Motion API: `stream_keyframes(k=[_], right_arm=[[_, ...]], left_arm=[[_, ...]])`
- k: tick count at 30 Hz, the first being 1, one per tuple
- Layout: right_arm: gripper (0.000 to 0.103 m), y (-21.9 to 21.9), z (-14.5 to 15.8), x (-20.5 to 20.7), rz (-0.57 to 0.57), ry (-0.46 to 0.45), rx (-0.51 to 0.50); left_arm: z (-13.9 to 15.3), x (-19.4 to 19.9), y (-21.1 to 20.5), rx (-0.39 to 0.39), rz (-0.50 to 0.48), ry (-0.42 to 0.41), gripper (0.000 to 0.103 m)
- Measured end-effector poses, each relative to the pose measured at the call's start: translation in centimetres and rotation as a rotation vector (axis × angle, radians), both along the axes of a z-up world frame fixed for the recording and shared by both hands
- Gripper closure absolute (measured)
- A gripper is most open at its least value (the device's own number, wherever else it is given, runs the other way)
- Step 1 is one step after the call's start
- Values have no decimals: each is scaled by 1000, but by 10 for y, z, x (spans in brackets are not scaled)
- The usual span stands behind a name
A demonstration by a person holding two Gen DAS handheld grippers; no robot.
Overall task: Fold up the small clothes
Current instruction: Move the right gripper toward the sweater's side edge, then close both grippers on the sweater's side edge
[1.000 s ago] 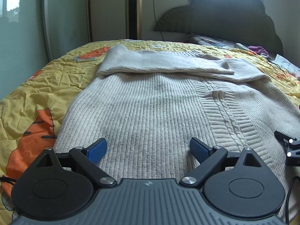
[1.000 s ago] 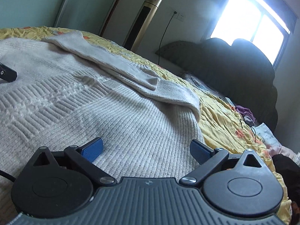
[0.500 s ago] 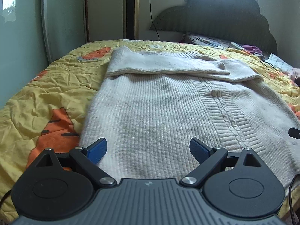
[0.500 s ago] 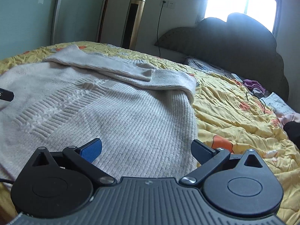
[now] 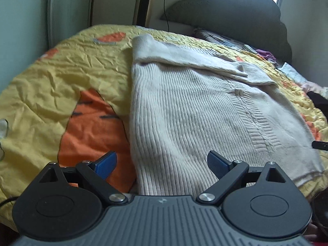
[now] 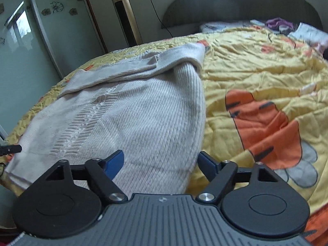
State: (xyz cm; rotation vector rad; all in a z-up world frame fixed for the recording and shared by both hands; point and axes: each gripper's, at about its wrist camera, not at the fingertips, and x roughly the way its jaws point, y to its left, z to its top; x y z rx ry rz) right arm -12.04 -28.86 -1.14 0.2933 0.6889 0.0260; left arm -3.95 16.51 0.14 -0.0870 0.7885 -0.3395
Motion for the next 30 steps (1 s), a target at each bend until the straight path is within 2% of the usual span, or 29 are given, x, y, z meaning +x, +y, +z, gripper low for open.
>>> stream_keyframes(k=[2,4,13,16,18,19,21,23,24,27,30], right_arm=[[33,-3,-2,-2,6,14,13],[35,-5,-4,-5,17,30,37],[36,-8,-8,-14,63,61,94],[41,-7,-9,-15,89,60,121],[46,-4,-10,-15,117,59,143],[51,-2,-11,-15,132,59,158],[61,0,-14,-15,152,58,191],[80,0,-17,-14,157,56,234],[82,0,-19,-13,151,53,251],[88,2,-22,-11,136,40,265],[90,6,-16,-10,124,11,252]], left_arm=[[-5,2,3,-43,-29,35,7],[-9,1,5,-60,-36,54,7],[-7,-9,-4,-69,-93,57,8],[-8,-9,-10,-62,-94,52,11],[-7,-9,-13,-54,-97,50,21],[-7,-9,-14,-49,-97,49,24],[-7,-8,-14,-38,-93,49,41],[-6,-7,-12,-36,-79,57,51],[-6,-6,-11,-35,-69,63,62],[-4,-4,-6,-69,-42,89,87],[2,-7,-10,-67,-36,62,89]])
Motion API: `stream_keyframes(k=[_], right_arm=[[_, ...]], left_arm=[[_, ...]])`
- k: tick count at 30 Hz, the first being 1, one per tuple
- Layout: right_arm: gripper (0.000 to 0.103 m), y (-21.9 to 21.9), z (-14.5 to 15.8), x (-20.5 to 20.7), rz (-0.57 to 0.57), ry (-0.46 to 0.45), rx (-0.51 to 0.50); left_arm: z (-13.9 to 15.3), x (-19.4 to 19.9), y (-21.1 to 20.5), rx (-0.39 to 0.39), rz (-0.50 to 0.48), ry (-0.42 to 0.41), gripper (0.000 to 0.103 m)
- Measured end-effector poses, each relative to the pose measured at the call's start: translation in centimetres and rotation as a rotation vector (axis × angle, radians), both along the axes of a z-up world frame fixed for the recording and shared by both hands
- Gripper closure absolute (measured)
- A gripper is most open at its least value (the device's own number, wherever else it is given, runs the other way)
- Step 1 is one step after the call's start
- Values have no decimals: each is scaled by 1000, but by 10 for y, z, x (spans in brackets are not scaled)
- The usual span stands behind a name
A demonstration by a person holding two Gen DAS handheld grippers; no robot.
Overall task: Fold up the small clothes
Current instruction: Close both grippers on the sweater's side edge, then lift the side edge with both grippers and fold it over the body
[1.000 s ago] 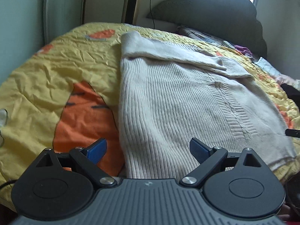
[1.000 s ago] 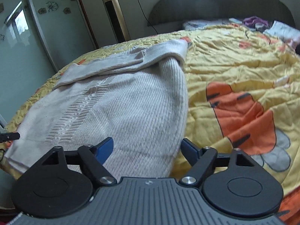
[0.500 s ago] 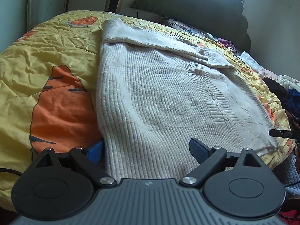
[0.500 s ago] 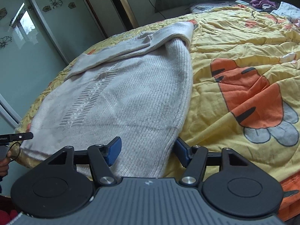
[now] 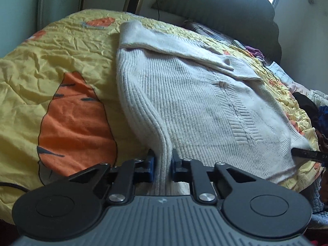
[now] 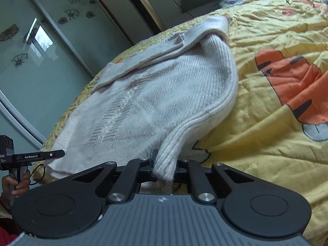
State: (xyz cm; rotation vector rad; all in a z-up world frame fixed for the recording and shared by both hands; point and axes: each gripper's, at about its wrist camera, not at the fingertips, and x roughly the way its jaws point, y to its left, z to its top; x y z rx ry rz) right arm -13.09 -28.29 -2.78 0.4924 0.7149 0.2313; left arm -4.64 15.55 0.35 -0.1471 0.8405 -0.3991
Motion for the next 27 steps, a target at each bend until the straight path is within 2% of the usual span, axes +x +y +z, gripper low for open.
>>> stream_keyframes(k=[6,9,14,20,27], right_arm=[[91,2,26,7,-8,-113,18],[92,3,38,18,-14,-154,4],[92,3,49,44,-28,-195,-42],[92,5,53,68,-66,-225,-106],[92,10,50,92,-102,-252,-210]], left_arm=[[31,-1,-19,-1,-15,-117,89],[43,10,-26,-13,-14,-150,89],[52,31,-33,-30,28,-173,89],[58,44,-42,-1,67,-214,89],[60,72,-55,24,147,-175,89]])
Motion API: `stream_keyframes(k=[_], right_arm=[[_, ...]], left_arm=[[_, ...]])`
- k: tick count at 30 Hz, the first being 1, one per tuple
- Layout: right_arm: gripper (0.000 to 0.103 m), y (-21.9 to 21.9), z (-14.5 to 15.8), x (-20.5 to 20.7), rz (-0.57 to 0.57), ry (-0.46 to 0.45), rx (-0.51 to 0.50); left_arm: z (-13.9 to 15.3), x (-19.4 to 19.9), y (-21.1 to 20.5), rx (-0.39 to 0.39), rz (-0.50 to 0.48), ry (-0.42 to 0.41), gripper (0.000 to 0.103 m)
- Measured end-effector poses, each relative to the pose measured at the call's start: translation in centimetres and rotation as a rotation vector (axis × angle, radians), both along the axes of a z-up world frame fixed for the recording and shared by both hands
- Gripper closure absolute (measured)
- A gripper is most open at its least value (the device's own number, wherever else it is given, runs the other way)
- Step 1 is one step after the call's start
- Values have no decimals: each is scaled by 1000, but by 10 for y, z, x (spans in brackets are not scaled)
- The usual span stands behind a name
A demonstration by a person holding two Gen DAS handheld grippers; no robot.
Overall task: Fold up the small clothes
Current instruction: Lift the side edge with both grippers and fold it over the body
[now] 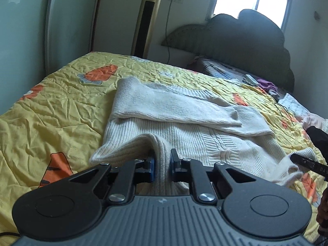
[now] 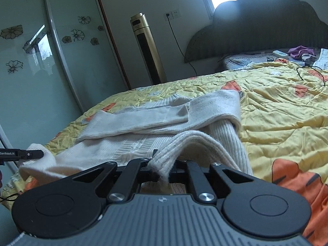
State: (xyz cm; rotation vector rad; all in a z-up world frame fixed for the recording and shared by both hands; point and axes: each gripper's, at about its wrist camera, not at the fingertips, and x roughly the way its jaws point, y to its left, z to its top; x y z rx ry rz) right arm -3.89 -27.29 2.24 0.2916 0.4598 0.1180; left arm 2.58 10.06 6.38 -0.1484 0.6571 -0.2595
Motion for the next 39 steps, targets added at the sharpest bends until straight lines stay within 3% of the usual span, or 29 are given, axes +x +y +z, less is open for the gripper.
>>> stream_keyframes(k=[8,16,25,39], right_arm=[[92,5,-17,34,-85,16,-100],[92,8,-28,46,-91,34,-164],[92,6,-27,49,-82,33,-174],[92,3,0,66,-84,-9,-179]], left_arm=[[-18,35,-21,106,69,24,89],[-33,47,-33,179,84,33,89],[-33,53,-33,177,84,43,89],[-16,67,-32,181,106,11,89]])
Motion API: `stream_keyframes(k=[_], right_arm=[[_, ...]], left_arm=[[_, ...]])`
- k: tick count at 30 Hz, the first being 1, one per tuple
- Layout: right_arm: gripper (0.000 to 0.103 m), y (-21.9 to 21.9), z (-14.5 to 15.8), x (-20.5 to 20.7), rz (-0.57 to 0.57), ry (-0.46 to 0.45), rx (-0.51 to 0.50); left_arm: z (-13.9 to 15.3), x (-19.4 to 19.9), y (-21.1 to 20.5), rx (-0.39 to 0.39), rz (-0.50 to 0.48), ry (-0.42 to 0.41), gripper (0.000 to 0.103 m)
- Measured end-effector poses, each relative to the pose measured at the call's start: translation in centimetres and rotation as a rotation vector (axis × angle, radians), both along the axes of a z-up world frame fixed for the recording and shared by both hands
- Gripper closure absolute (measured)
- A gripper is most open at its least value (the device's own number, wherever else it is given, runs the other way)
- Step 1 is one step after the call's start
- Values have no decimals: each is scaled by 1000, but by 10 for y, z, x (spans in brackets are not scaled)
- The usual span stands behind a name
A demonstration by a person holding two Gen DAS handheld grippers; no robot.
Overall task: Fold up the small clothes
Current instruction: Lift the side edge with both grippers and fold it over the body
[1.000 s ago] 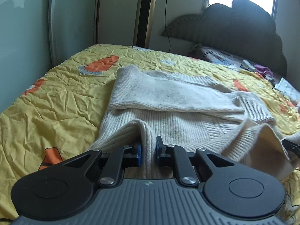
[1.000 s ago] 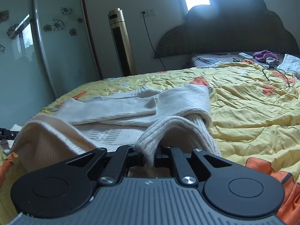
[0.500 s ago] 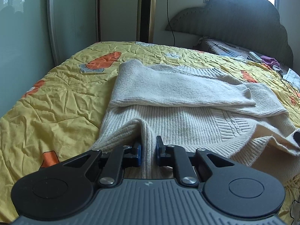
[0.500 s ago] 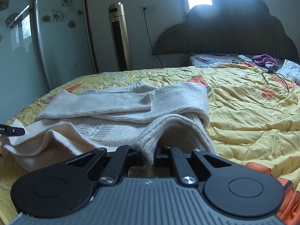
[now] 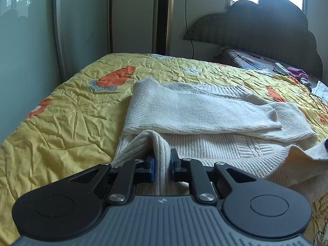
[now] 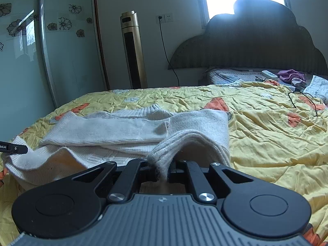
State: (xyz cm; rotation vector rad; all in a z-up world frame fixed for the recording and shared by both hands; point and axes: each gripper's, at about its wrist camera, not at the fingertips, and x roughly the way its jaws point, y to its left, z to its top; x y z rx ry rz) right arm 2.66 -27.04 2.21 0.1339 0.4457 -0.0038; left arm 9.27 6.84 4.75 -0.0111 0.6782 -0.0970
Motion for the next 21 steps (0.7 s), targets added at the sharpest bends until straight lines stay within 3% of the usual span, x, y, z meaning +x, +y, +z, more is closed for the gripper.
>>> stream_keyframes(k=[21], right_arm=[[92,-15,36,53,-9,-96,5]], left_arm=[[42,43,-14,0,42,-147,89]])
